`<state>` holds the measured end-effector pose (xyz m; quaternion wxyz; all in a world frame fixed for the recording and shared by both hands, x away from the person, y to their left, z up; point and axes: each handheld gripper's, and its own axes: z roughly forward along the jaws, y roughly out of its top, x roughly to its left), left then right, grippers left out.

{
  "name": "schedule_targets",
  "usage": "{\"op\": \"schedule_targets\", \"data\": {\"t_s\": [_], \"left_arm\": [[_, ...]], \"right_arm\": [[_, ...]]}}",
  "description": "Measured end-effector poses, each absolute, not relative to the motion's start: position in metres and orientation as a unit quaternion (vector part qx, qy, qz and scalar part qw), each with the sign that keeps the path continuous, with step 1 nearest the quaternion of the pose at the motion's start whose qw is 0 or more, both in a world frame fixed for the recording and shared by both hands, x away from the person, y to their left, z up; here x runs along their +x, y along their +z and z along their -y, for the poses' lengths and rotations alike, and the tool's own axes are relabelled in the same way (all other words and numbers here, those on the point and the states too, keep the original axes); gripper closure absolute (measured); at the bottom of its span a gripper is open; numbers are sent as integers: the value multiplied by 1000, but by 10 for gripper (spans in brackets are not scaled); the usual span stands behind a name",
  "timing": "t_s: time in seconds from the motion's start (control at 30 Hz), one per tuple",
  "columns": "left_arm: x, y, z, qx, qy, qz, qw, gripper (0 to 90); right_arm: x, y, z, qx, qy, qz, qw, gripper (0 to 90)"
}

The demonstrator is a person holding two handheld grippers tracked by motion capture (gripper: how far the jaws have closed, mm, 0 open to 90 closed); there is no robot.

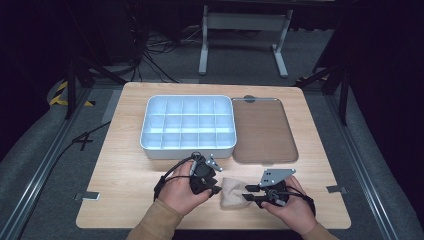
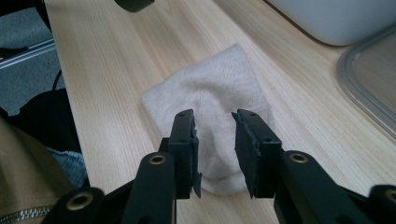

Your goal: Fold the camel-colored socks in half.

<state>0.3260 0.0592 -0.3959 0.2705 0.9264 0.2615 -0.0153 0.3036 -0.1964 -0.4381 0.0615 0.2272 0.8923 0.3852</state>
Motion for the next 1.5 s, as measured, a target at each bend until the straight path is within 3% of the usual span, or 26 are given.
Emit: {"op": "schedule_targets", "data": {"t_s": [0.3, 0.57, 1.03, 1.5], "left_arm": [[326, -401, -62, 920, -21, -292, 261, 681], [328, -404, -66, 917, -23, -307, 252, 674], [334, -417, -68, 916, -30, -327, 230, 658], [336, -432, -59, 924, -34, -303, 232, 667]], "right_arm": [[304, -444, 194, 267, 413, -870, 36, 710], [303, -449, 190, 268, 405, -873, 51, 838], [307, -463, 182, 289, 406, -865, 57, 867], [310, -468, 179, 252, 379, -887, 76, 886]]}}
